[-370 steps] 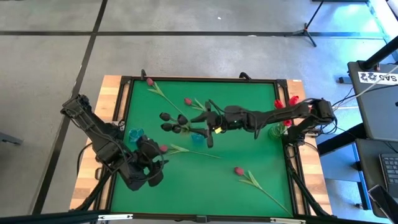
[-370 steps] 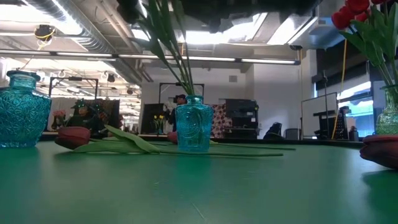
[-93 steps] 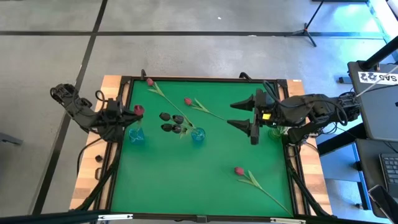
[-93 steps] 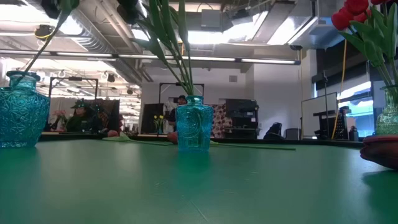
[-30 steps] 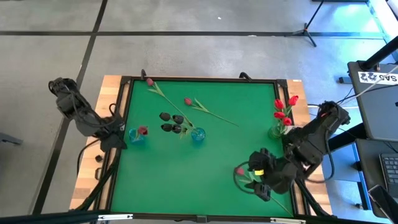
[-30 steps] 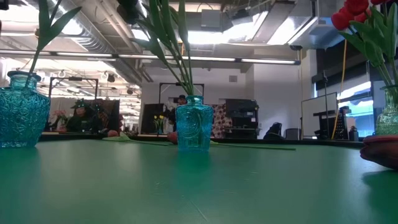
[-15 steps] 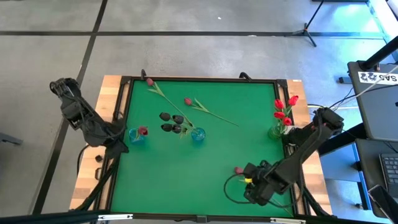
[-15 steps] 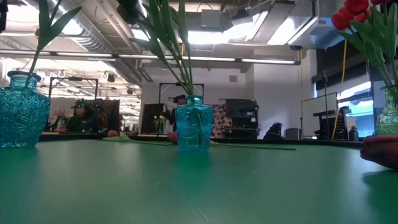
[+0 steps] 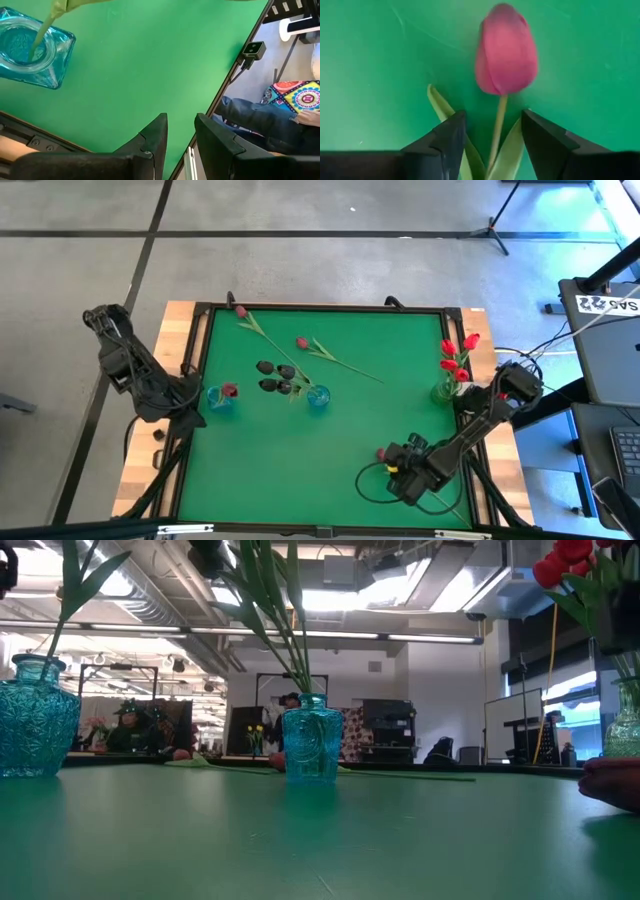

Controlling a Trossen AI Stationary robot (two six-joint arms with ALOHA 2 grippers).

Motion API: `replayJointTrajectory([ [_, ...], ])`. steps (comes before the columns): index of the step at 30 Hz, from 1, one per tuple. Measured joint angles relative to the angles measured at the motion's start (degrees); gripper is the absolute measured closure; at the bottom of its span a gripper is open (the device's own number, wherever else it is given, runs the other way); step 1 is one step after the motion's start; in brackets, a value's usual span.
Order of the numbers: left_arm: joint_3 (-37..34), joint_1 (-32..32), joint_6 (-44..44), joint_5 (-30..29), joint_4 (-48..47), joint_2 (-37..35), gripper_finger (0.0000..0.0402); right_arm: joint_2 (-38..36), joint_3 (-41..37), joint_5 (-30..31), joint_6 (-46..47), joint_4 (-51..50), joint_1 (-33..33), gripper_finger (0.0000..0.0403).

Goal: Sort flowers into vase by color
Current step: Put the red flower into the left blue flower vase

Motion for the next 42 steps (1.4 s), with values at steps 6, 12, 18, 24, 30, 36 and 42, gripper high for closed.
replayJointTrajectory([
  [6, 0.0, 0.01, 0.03, -0.25, 0.0, 0.02, 0.0305, 0.06, -2.08, 0.08, 0.5, 2.95, -0.41, 0.0249],
  [12, 0.0, 0.01, 3.05, -4.49, 0.0, 0.02, 0.0305, 0.06, -2.15, 1.24, -1.0, 3.44, -0.37, 0.0337],
  [18, 0.0, 0.01, 5.97, -6.96, -0.21, 0.02, 0.0305, 0.5, -0.05, 3.83, -1.07, 2.7, -0.81, 0.0386],
  [24, 0.0, 0.01, 5.89, -9.61, -0.87, 0.0, 0.0305, -0.87, 7.41, 5.57, -6.6, 2.63, -3.85, 0.0394],
  [30, 0.0, 0.01, 6.21, -13.95, -0.88, -0.02, 0.0305, -5.72, 22.72, 10.01, -18.45, -0.88, -7.22, 0.0388],
  [36, 0.08, 0.01, 7.21, -14.41, 1.4, -0.36, 0.0305, -8.51, 41.41, 11.53, -37.77, -0.52, -10.87, 0.0395],
  [42, 5.05, 0.02, 12.62, -22.33, 5.18, -0.7, 0.0305, -8.49, 55.26, 10.63, -54.36, 1.6, -16.91, 0.0396],
])
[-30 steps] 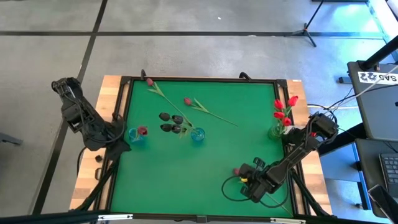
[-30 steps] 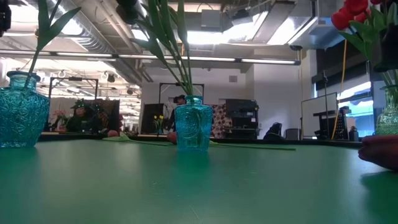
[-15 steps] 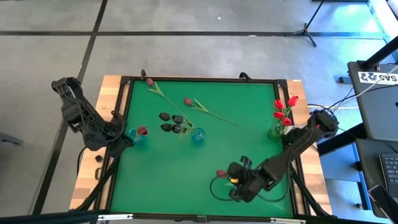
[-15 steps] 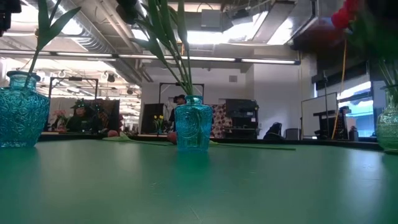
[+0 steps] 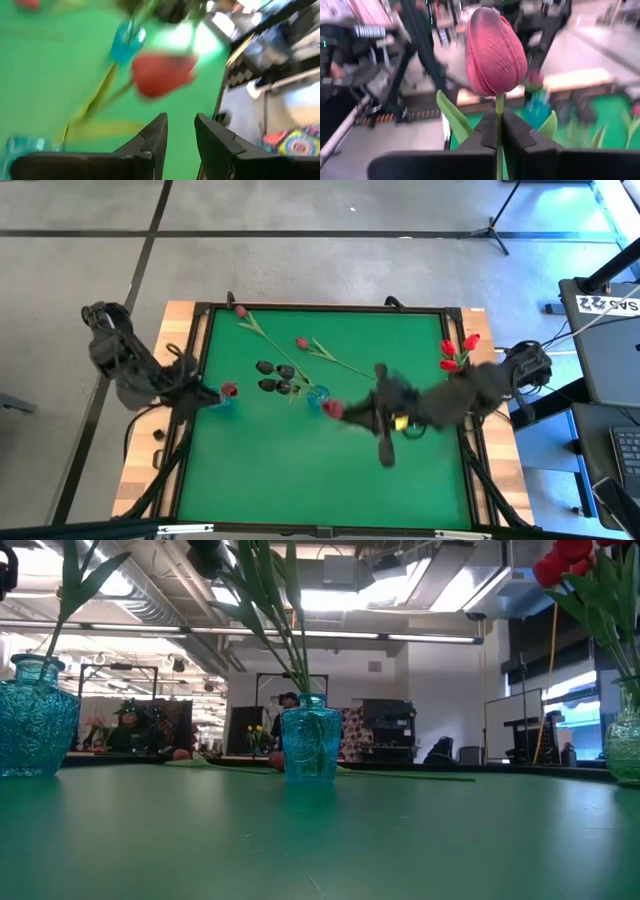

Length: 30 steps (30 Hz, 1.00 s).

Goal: Sort flowers into vase by color
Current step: Put the red flower into the left blue flower vase

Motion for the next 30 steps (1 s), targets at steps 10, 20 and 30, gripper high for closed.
replayJointTrajectory([
  [10, 11.82, 0.04, 25.05, -14.72, 15.56, 0.02, 0.0303, 0.14, 4.06, -21.0, -9.9, 12.41, -16.39, 0.0396],
  [20, 13.71, 8.44, 60.32, -24.53, 44.0, 6.06, 0.0227, 0.1, 4.06, -34.24, -15.3, 27.06, -28.89, 0.0396],
  [30, 13.58, 29.83, 64.0, -8.5, 59.22, 18.07, 0.0207, 0.08, 4.06, -46.25, -15.38, 29.89, -36.0, 0.0397],
])
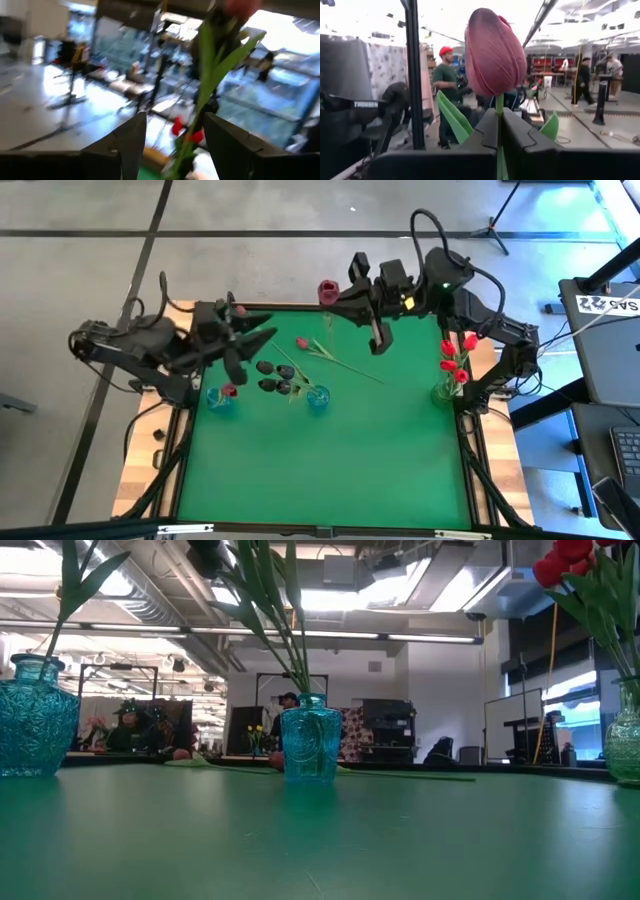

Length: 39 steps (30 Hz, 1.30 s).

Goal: Sort flowers into vase by color
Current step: Put the red flower into the left blue flower vase

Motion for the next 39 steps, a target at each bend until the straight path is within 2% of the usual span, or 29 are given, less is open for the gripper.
replayJointTrajectory([
  [4, 0.02, 5.76, 3.2, 8.94, 7.83, 3.14, 0.0207, 0.36, 0.0, 1.46, -0.63, -1.32, -0.14, 0.0399],
  [10, 0.02, 13.76, 9.17, 19.08, 10.66, 6.64, 0.0207, 0.82, 0.0, 6.72, -2.6, -2.02, 0.01, 0.0398],
  [13, 0.02, 15.7, 11.6, 25.73, 13.18, 7.63, 0.0207, 1.93, 0.0, 10.24, -3.33, -3.11, 0.01, 0.0398],
  [15, 0.02, 16.33, 12.6, 27.61, 13.47, 8.11, 0.0207, 2.77, -0.11, 10.7, -3.07, -3.44, 0.01, 0.0398],
  [21, 0.07, 17.54, 13.97, 28.96, 13.03, 9.27, 0.0207, 4.73, -0.04, 13.62, -3.31, -2.15, 0.01, 0.0398],
  [25, 0.07, 17.64, 13.74, 23.87, 12.95, 9.71, 0.0207, 5.65, -0.06, 12.9, -3.29, -2.37, 0.58, 0.0398],
  [39, 0.07, 17.59, 13.6, 19.71, 11.76, 9.39, 0.0211, 5.84, -0.04, 17.75, -3.9, -1.73, 1.92, 0.0396],
])
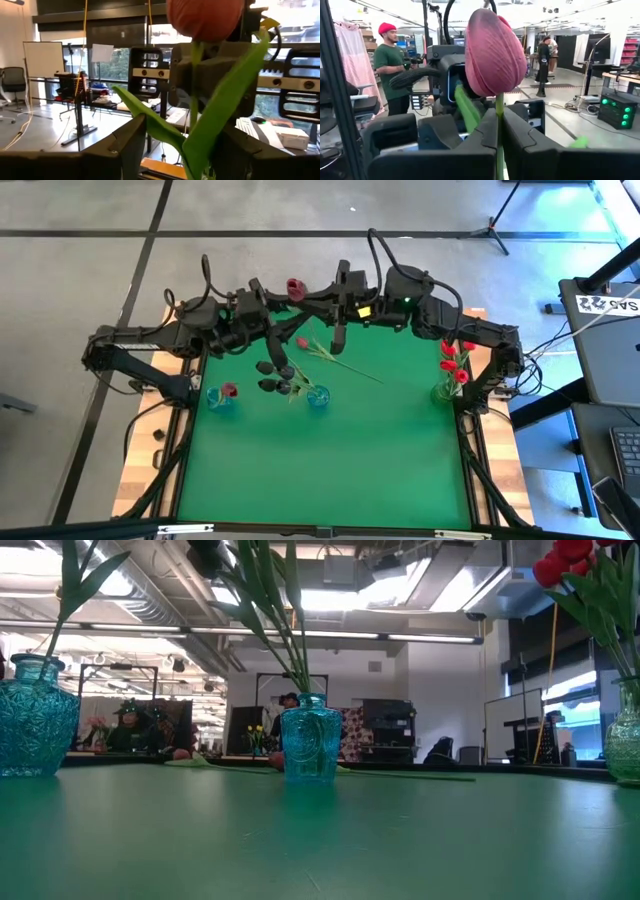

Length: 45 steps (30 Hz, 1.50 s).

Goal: Sort flowers into vase by color
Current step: Put the red flower into the left blue flower vase

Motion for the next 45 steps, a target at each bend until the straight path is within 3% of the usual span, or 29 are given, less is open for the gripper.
replayJointTrajectory([
  [4, 0.0, 0.0, -0.07, -1.67, -0.02, 0.04, 0.0246, -0.03, 0.0, 1.11, -1.01, -0.01, 0.0, 0.0396],
  [13, -0.04, -0.07, -1.54, -0.98, -0.39, 0.11, 0.039, 0.3, 0.09, 1.3, -2.61, -0.95, 0.0, 0.0378],
  [21, -0.05, 0.02, 4.13, -3.08, -1.84, -5.9, 0.0397, -1.11, 0.04, 0.4, -5.4, -0.97, 0.07, 0.0256],
  [28, 0.04, -0.4, 3.1, -4.25, -19.65, -18.19, 0.0398, -4.77, 0.07, 1.09, -5.5, -1.2, 0.04, 0.0168],
  [34, 0.07, -3.86, -4.16, -0.94, -34.83, -27.6, 0.0398, -6.32, 0.07, 2.33, -5.6, -3.23, 0.02, 0.0154],
  [40, -0.05, -8.78, -8.25, -0.53, -48.32, -32.56, 0.0398, -6.28, 0.04, 5.19, -5.53, -4.5, -0.02, 0.0161],
  [45, -4.8, -10.78, -9.28, 3.04, -50.4, -36.35, 0.0398, -6.28, 0.04, 9.5, -5.16, -4.51, 0.0, 0.0161],
])
